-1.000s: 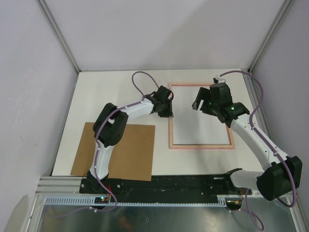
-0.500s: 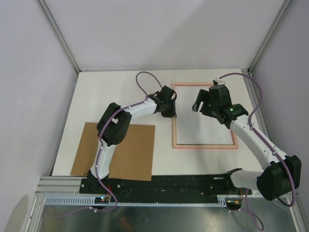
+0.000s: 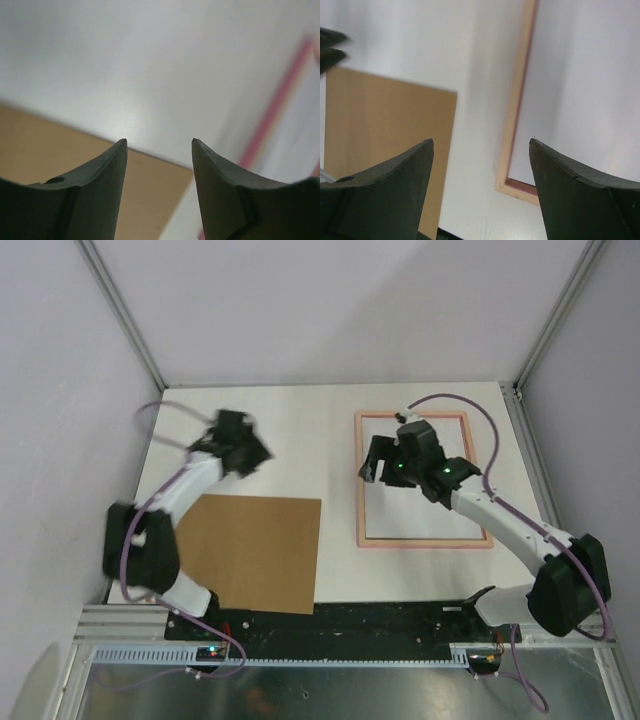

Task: Put the photo into the frame
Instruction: Move the backboard to the center of the board.

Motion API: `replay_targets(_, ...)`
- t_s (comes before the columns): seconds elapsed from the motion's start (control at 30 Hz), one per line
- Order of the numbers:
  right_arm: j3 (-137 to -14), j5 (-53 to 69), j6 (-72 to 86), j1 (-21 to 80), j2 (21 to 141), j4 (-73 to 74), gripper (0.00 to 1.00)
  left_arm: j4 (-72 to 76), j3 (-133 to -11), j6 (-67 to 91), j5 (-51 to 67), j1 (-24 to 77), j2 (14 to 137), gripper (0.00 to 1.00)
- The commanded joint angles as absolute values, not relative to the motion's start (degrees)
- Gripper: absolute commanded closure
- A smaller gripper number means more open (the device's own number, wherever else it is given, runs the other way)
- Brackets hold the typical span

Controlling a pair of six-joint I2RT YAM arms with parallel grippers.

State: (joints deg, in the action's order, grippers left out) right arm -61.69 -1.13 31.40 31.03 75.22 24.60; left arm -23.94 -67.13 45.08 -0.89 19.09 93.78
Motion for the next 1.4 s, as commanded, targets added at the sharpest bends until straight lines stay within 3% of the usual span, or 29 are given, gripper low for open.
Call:
replay_targets(0.0,-61.74,4.15,31.81,36.14,81.07,17.00,0.18,-29.85,-53.44,51.61,-6.44,0.76,79.13,0.40)
replay_targets(0.13,-61.80,5.09,31.72,40.75,84.98,14.58,0.18,-32.69,-44.32,51.58,-7.26,-12.65,71.68,0.36)
replay_targets(0.23,-61.79,5.15,31.79,43.22,86.89,13.75,0.18,-33.66,-40.22,52.43,-8.81,-16.84,68.50,0.34)
replay_targets(0.4,-61.82,4.90,32.13,46.97,88.91,12.64,0.18,-33.43,-38.26,54.56,-8.99,-18.26,70.44,0.33)
replay_targets(0.83,-61.79,3.40,31.96,48.84,89.49,12.76,0.18,-25.28,-45.38,49.60,1.71,-17.42,90.04,0.37)
replay_targets(1.03,-61.79,3.45,31.10,47.32,89.71,12.75,0.18,-24.00,-59.49,40.21,7.14,-13.01,104.56,0.35)
replay_targets(1.2,-61.79,4.92,29.41,44.04,90.47,10.94,0.18,-28.53,-81.12,25.98,15.75,-5.39,119.07,0.33)
replay_targets(1.37,-63.81,5.49,26.19,40.55,94.01,8.18,0.18,-34.67,-91.55,24.45,9.46,-0.74,120.19,0.29)
